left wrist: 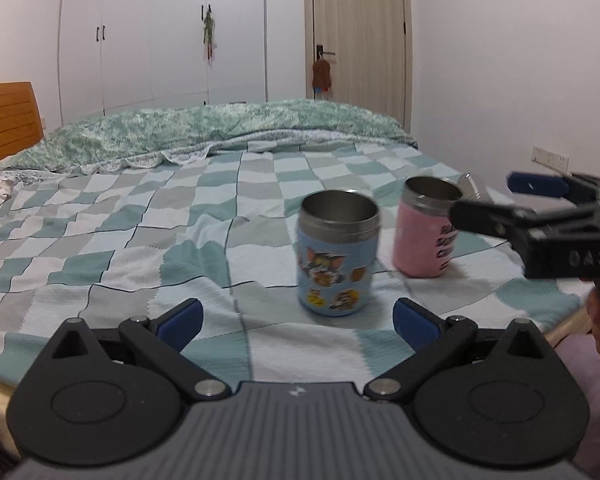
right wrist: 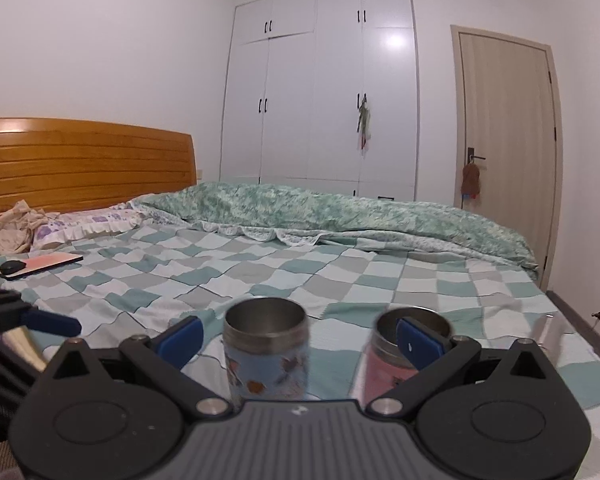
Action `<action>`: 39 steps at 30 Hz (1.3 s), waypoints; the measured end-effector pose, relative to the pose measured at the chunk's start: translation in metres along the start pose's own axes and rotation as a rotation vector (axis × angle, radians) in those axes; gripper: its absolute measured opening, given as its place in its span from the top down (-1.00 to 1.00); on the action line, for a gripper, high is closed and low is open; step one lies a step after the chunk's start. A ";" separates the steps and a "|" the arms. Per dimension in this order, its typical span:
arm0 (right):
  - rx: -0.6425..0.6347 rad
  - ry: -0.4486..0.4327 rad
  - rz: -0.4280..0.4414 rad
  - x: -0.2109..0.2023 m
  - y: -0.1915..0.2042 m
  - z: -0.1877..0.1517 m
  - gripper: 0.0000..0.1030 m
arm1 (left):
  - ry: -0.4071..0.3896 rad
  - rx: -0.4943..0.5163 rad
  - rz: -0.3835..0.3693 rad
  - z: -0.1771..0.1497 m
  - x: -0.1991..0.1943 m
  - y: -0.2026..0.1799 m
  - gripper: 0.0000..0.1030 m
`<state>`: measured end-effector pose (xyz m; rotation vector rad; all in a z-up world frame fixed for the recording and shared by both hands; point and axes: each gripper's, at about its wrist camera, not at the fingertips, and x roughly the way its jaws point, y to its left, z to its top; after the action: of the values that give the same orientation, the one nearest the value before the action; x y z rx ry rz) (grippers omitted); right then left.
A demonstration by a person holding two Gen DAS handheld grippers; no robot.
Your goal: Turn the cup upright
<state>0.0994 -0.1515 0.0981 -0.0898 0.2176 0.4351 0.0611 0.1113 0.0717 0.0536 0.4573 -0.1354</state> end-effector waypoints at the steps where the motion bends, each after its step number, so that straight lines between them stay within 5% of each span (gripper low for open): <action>1: -0.005 -0.004 -0.004 -0.009 -0.005 -0.004 -1.00 | -0.011 -0.010 -0.001 -0.002 -0.002 -0.005 -1.00; 14: -0.007 -0.011 -0.092 -0.084 -0.064 -0.076 -1.00 | -0.116 -0.147 0.064 -0.047 0.003 -0.063 -1.00; 20: 0.013 -0.038 -0.152 -0.097 -0.077 -0.107 -1.00 | -0.245 -0.079 0.104 -0.068 0.006 -0.094 -1.00; 39: 0.072 -0.094 -0.202 -0.103 -0.090 -0.116 -1.00 | -0.311 0.013 0.096 -0.080 0.008 -0.117 -1.00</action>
<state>0.0249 -0.2906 0.0128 -0.0201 0.1303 0.2289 0.0160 0.0011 -0.0063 0.0659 0.1430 -0.0512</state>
